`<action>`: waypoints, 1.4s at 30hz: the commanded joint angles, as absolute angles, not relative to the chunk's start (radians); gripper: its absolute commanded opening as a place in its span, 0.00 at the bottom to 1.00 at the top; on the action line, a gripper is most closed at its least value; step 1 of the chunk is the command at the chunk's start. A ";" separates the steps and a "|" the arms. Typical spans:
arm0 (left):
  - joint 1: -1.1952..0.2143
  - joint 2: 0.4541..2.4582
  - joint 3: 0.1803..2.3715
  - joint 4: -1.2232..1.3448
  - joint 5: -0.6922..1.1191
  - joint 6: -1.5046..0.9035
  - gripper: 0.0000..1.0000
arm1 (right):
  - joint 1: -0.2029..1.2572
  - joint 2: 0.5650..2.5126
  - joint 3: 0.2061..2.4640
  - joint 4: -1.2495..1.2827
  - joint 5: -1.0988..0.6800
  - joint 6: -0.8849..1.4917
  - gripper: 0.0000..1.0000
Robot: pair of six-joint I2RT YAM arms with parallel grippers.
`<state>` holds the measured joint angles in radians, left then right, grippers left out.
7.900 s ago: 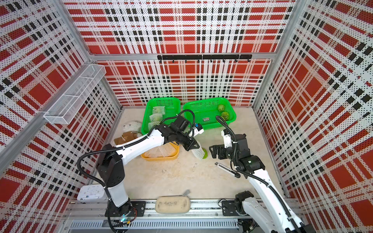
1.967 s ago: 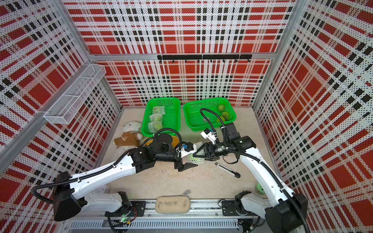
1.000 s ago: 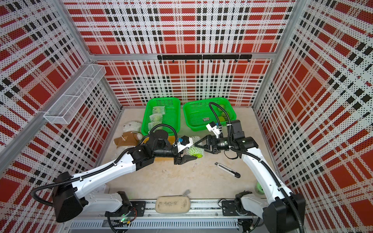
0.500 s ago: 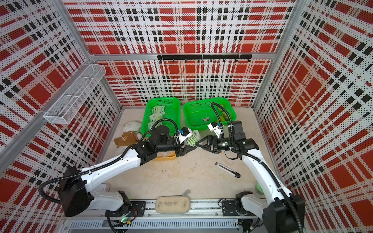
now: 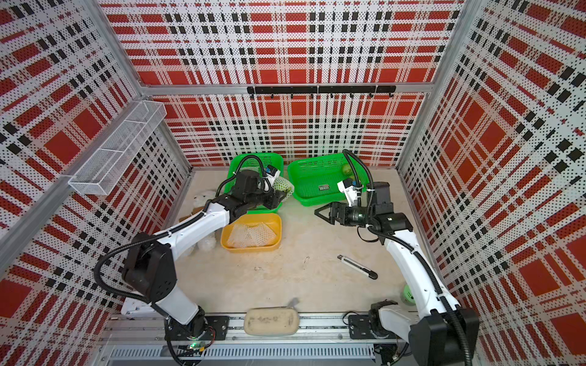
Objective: Sleeve custard apples in foam nets
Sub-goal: Place the custard apple in the basket.
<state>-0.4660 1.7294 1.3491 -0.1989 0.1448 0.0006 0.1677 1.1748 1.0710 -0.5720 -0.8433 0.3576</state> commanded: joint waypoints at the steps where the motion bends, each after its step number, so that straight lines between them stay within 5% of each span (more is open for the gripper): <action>1: -0.427 1.847 1.467 -0.309 0.047 -0.066 0.37 | 0.167 1.196 1.095 -0.546 -0.755 0.292 1.00; 13: -0.345 2.301 1.959 -0.464 -0.044 -0.164 0.36 | 0.166 1.238 1.075 -0.525 -0.709 0.264 1.00; 28: -0.313 2.597 2.424 -0.614 -0.133 -0.231 0.36 | 0.167 1.305 1.058 -0.427 -0.645 0.320 1.00; 42: -0.310 2.709 2.523 -0.595 -0.160 -0.320 0.47 | 0.180 1.375 1.099 -0.301 -0.641 0.352 1.00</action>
